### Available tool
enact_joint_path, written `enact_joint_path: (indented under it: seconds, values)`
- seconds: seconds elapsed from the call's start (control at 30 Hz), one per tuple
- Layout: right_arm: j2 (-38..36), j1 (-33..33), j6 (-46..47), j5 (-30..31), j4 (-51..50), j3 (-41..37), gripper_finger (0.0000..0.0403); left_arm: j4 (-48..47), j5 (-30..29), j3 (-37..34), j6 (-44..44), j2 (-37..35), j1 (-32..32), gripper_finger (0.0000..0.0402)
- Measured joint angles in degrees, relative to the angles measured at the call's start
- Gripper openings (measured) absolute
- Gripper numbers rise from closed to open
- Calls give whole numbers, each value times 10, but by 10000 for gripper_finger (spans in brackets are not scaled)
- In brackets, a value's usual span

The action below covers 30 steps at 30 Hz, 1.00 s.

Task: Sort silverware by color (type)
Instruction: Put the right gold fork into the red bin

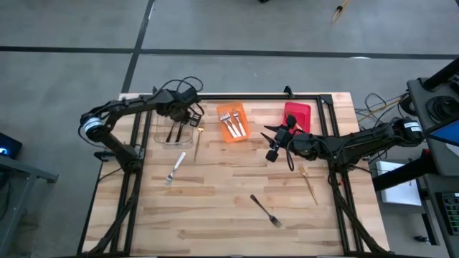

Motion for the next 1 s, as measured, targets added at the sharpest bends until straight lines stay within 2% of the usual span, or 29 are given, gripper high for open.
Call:
enact_joint_path:
  seconds: [0.3,0.5,0.63,0.77,1.0]
  values:
    - [0,0,27,-3,0,0,125,69,-113,0,-28,-29,-178,26]
    - [0,0,80,-44,-9,0,125,127,-177,0,-44,-29,-297,26]
    - [0,0,167,-114,-50,0,125,197,-182,1,37,-29,-362,26]
    - [10,0,250,-203,-89,0,125,291,-183,1,171,-29,-419,26]
    - [57,0,351,-308,-111,0,125,447,-182,-1,358,-29,-459,26]
